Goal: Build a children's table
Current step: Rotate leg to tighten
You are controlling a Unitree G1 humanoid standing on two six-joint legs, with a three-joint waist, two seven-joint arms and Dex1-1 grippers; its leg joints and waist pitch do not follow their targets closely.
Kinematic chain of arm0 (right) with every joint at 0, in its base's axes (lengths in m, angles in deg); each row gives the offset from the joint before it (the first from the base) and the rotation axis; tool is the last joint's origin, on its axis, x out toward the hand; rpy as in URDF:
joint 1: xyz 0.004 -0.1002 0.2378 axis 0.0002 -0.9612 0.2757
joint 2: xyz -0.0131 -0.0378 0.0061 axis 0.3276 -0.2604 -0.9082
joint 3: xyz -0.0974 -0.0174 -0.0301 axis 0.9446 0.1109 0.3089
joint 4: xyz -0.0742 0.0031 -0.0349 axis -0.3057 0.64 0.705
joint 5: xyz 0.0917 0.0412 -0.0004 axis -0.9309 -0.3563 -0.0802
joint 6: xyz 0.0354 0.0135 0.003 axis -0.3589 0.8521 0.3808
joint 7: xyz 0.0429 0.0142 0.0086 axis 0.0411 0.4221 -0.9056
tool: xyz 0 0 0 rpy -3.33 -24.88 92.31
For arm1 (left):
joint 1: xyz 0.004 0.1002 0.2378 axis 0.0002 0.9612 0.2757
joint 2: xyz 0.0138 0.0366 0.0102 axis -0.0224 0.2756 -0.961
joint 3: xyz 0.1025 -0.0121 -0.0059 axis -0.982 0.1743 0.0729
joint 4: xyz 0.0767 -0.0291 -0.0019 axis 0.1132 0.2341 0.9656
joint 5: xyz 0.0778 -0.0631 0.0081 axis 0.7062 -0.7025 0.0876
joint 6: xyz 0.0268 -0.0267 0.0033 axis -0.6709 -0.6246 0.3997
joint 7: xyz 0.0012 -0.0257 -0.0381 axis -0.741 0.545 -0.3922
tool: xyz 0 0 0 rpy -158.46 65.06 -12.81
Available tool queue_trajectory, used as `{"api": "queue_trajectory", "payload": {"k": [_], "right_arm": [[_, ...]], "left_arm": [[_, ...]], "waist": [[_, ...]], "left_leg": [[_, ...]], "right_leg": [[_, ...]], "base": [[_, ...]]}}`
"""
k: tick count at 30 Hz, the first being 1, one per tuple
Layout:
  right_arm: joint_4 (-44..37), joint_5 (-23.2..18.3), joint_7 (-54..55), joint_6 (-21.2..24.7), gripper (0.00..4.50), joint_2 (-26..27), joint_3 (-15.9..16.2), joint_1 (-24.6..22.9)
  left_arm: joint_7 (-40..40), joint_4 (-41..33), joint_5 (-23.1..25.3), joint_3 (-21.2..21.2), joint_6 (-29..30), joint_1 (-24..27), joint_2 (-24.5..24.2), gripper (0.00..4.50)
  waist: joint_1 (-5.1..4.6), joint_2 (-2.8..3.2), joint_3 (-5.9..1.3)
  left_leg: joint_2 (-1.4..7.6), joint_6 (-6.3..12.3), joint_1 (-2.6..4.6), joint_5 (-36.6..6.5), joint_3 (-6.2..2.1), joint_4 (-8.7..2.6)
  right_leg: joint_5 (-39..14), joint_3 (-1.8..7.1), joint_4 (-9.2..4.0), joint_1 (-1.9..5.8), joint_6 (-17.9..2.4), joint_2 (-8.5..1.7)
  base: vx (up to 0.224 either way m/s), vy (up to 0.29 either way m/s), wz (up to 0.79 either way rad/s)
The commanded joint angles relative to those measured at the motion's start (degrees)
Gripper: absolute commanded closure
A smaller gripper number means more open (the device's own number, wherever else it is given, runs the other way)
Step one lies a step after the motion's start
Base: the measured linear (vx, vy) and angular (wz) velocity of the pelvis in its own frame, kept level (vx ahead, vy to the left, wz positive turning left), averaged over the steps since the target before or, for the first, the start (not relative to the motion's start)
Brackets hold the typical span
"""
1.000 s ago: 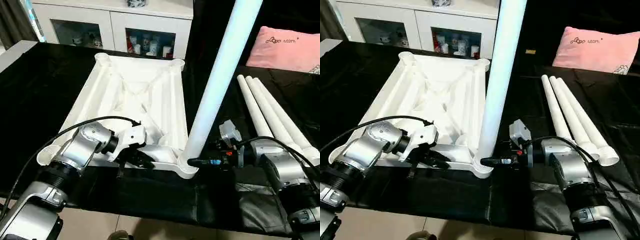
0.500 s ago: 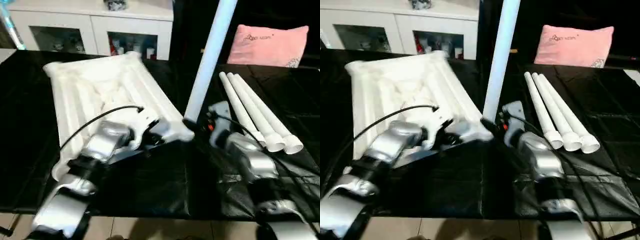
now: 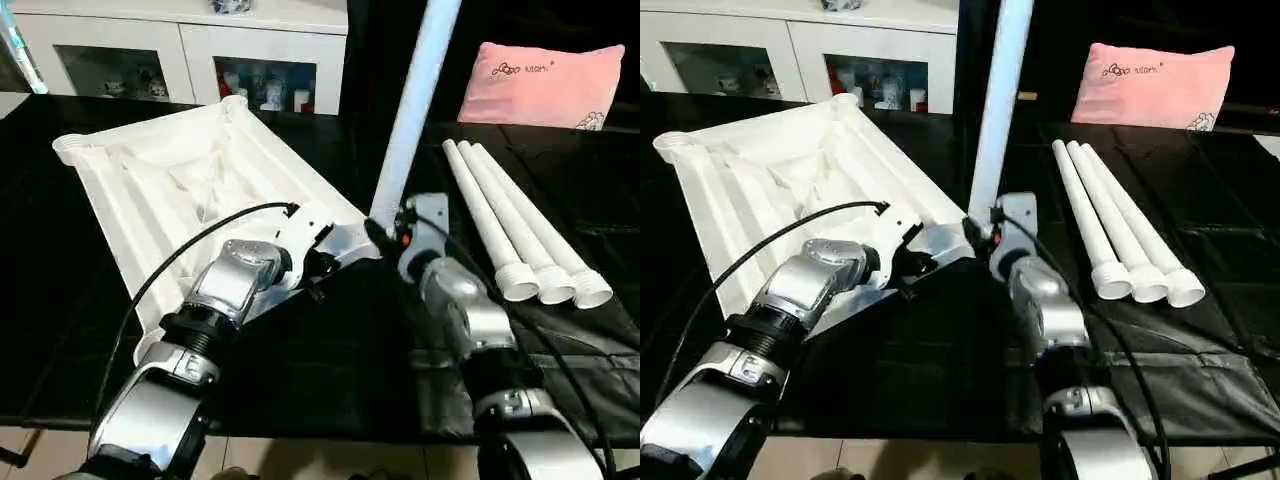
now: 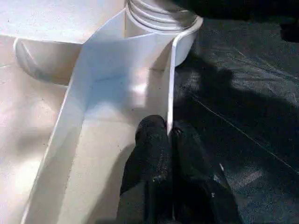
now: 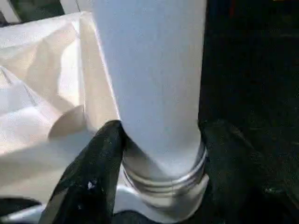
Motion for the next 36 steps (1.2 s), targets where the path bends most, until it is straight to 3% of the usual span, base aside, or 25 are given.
{"api": "queue_trajectory", "payload": {"k": [1,8,9,11,16,19,22,25,30,36], "right_arm": [[0.83,0.3,-2.58,0.81,1.31,0.04,2.03,-1.79],[-7.65,-3.36,-17.74,-0.47,0.71,-7.66,2.91,-7.25],[-10.01,-4.21,-24.63,-1.1,0.6,-11.49,3.89,-8.86],[-10.82,-4.36,-29.35,-1.56,0.51,-14.69,4.52,-9.6],[-11.62,-5.54,-36.18,-1.77,0.04,-18.63,4.86,-9.81],[-14.03,-8.27,-44.5,-0.88,0.04,-22.01,5.38,-9.49],[-15.04,-8.91,-48.72,-0.62,0.04,-23.59,6.66,-9.41],[-15.36,-9.08,-56.45,0.48,0.04,-25.58,9.8,-8.73],[-13.55,-8.95,-61.36,1.43,0.04,-26.11,11.94,-7.17],[-11.16,-8.4,-65.3,1.51,0.51,-26.26,13.97,-5.35]], "left_arm": [[-1.75,-3.32,-0.96,0.51,-3.24,-0.61,-0.07,4.5],[-11.56,-3.95,-0.49,-2.82,-7.52,1.63,-6.52,4.5],[-14.98,-4.04,-0.65,-3.65,-9.3,2.42,-8.29,4.5],[-18.03,-4.08,-0.71,-4.54,-13.15,3.06,-9.73,4.5],[-23.37,-5.36,-2.3,-5.39,-15.28,3.84,-11.33,4.5],[-30.85,-6.4,-3.01,-7.56,-18.61,4.55,-13.96,4.5],[-33.35,-6.11,-2.86,-8.35,-20.1,4.56,-14.73,4.5],[-37.11,-5.88,-2.27,-9.7,-22.32,4.5,-15.74,4.5],[-39.52,-6.58,-2.33,-10.88,-23.27,4.59,-16.35,4.5],[-41.57,-6.47,-2.04,-11.83,-24.9,4.82,-16.75,4.5]], "waist": [[0.54,0.3,-4.23],[0.85,0.24,-4.16],[1.0,0.15,-4.14],[1.28,0.17,-4.19],[1.88,0.16,-4.13],[2.37,0.17,-4.27],[3.01,0.21,-4.22],[3.51,0.18,-4.15],[3.84,0.08,-4.16],[4.13,-0.06,-4.32]], "left_leg": [[2.69,3.29,0.51,-7.17,-0.88,-3.55],[2.77,4.47,0.48,-7.56,-0.85,-3.48],[2.82,4.47,0.44,-7.66,-0.85,-3.47],[2.95,4.84,0.42,-6.93,-0.81,-3.42],[2.99,4.54,0.61,-7.66,-0.74,-3.41],[3.11,5.25,0.65,-6.7,-0.75,-3.31],[3.2,5.32,0.77,-6.47,-0.6,-3.29],[3.32,4.97,0.71,-7.77,-0.59,-3.36],[3.31,4.14,0.71,-8.09,-0.6,-3.3],[3.24,4.12,0.64,-7.0,-0.62,-3.19]], "right_leg": [[-5.89,3.12,-4.22,3.54,-12.74,-5.17],[-6.22,3.12,-4.37,3.63,-12.83,-5.2],[-6.37,3.14,-4.31,3.7,-12.67,-5.15],[-5.11,3.24,-4.1,3.67,-12.53,-5.11],[-6.88,3.19,-4.14,3.44,-13.0,-5.23],[-5.41,3.2,-3.91,3.44,-13.21,-5.25],[-4.36,3.15,-3.73,3.27,-13.54,-5.09],[-6.39,2.98,-3.89,3.27,-13.34,-5.1],[-8.47,3.05,-4.03,3.19,-12.95,-5.29],[-7.8,2.99,-3.78,3.2,-12.71,-5.24]], "base": [[0.0,0.0,0.0],[0.0,0.0,0.0],[0.0,0.0,0.0],[0.0,0.0,0.0],[0.0,0.0,0.0],[0.0,0.0,0.0],[0.0,0.0,0.0],[0.0,0.0,0.0],[0.0,0.0,0.0],[0.0,0.0,0.0]]}}
